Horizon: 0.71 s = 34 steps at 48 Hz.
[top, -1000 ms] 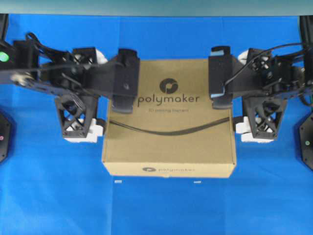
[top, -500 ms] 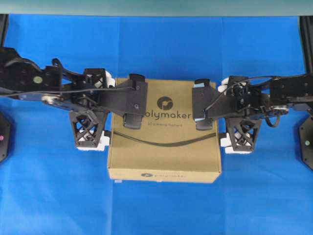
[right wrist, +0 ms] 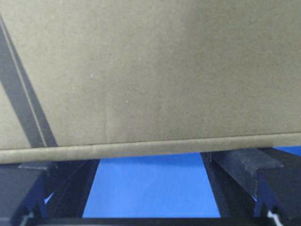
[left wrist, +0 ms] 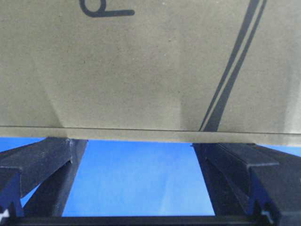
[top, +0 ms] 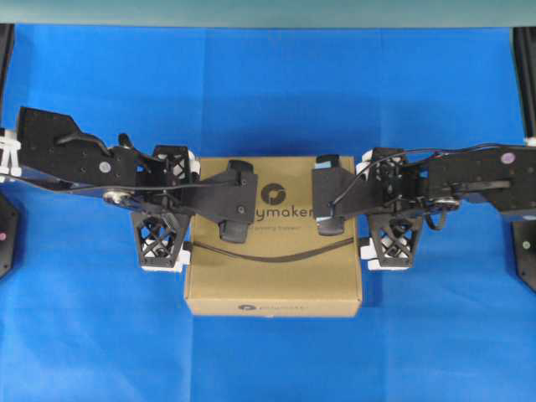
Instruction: Lift up the cardboard box by clamping it between your arms.
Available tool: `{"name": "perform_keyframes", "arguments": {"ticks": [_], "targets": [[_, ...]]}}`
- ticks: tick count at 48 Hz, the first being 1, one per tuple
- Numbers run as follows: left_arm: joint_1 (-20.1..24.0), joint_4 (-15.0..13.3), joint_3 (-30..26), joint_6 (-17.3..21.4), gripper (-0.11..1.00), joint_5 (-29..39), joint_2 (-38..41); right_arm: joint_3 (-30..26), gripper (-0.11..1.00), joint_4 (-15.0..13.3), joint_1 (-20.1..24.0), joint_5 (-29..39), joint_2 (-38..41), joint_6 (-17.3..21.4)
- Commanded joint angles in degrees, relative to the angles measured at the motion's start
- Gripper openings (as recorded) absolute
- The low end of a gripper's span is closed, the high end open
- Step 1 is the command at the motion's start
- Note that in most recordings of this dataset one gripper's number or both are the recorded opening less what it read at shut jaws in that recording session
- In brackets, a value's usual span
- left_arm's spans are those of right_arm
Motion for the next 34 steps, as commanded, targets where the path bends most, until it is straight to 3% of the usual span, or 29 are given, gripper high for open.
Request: {"name": "perform_keyframes", "arguments": {"ticks": [1,24,34], "targets": [[-0.35,0.00,-1.41,0.62,0.89,-6.94,-0.44,-1.76,0.99,0.18,0.44,-4.83,0.00,-0.62],[0.79,0.00,5.98,0.62,0.89,-16.17,3.08,0.09,0.99,0.09,-0.53,-10.99,5.89,-1.58],[1.58,0.00,6.42,0.62,0.89,-17.93,3.69,0.35,0.99,0.18,-1.23,-11.43,6.68,-1.49]]}}
